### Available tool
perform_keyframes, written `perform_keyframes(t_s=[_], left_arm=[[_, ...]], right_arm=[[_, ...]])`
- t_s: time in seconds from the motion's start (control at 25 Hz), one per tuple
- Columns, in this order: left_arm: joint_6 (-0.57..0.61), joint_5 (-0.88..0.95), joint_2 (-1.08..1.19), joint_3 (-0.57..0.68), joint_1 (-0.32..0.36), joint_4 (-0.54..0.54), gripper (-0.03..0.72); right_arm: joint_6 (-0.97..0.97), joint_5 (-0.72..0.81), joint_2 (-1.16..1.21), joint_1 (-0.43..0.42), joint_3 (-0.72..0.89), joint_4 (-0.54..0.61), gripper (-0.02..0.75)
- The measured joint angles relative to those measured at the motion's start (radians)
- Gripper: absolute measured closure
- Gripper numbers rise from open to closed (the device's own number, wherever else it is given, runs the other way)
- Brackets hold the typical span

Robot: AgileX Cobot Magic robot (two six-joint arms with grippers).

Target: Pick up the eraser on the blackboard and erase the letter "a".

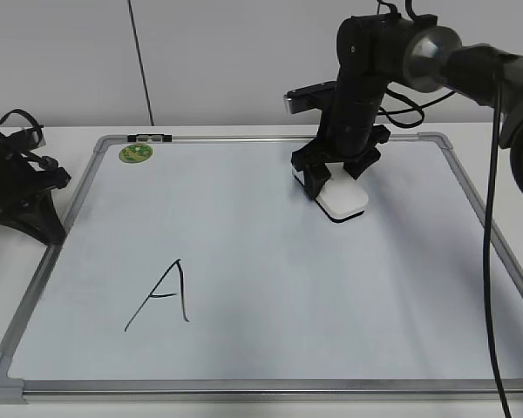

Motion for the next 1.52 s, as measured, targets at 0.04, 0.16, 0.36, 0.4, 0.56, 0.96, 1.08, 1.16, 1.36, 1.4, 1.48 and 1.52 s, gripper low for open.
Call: perform_keyframes(t_s=[0.04,0.16,0.36,0.4,0.56,0.96,1.08,1.16,1.36,1.4,1.48,1.52], left_arm=[[0.0,0.0,0.0,0.0,0.0,0.0,0.659],[0.0,0.0,0.0,0.0,0.0,0.002,0.659],[0.0,0.0,0.0,0.0,0.0,0.004,0.659],[0.0,0.0,0.0,0.0,0.0,0.004,0.659],[0.0,0.0,0.0,0.0,0.0,0.004,0.659],[0.0,0.0,0.0,0.0,0.0,0.004,0.659],[0.0,0.0,0.0,0.0,0.0,0.004,0.659],[0.0,0.0,0.0,0.0,0.0,0.004,0.659],[0.0,0.0,0.0,0.0,0.0,0.004,0.659],[0.0,0.0,0.0,0.0,0.0,0.004,0.659],[0.0,0.0,0.0,0.0,0.0,0.004,0.659],[0.0,0.0,0.0,0.0,0.0,0.004,0.659]], right_arm=[[-0.002,0.0,0.0,0.0,0.0,-0.004,0.205],[0.0,0.0,0.001,0.004,0.0,-0.023,0.205],[0.018,0.0,0.002,0.009,-0.002,-0.072,0.205],[0.02,0.002,0.002,0.009,-0.004,-0.078,0.205],[0.022,0.001,0.002,0.009,-0.004,-0.082,0.204],[0.041,0.0,0.002,-0.039,-0.004,-0.087,0.204],[0.045,-0.002,0.002,-0.061,-0.004,-0.1,0.204],[0.047,-0.004,0.002,-0.079,-0.004,-0.103,0.204],[0.049,-0.008,0.002,-0.113,-0.004,-0.115,0.204],[0.049,-0.008,0.002,-0.115,-0.004,-0.118,0.204],[0.049,-0.008,-0.001,-0.115,-0.004,-0.12,0.204],[0.049,-0.008,-0.004,-0.115,-0.004,-0.12,0.204]])
